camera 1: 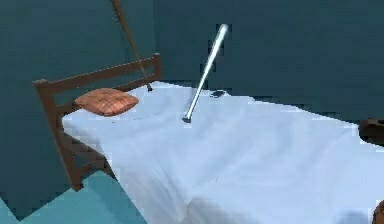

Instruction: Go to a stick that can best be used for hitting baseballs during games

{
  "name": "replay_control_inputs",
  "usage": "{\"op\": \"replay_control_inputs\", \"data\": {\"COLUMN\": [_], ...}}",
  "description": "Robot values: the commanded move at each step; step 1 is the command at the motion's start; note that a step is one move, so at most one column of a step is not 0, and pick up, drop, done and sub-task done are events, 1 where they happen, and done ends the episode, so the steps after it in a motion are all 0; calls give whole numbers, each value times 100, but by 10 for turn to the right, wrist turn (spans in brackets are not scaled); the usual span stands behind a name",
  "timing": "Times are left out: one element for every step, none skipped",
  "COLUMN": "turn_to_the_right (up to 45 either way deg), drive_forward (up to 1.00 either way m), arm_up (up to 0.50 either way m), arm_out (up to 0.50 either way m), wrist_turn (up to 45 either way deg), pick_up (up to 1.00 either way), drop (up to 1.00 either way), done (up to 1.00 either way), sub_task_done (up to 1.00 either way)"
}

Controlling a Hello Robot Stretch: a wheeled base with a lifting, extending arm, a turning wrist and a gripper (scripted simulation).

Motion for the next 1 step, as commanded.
{"op": "replay_control_inputs", "data": {"turn_to_the_right": [0], "drive_forward": [0], "arm_up": [0], "arm_out": [0], "wrist_turn": [0], "pick_up": [0], "drop": [0], "done": [100], "sub_task_done": [0]}}
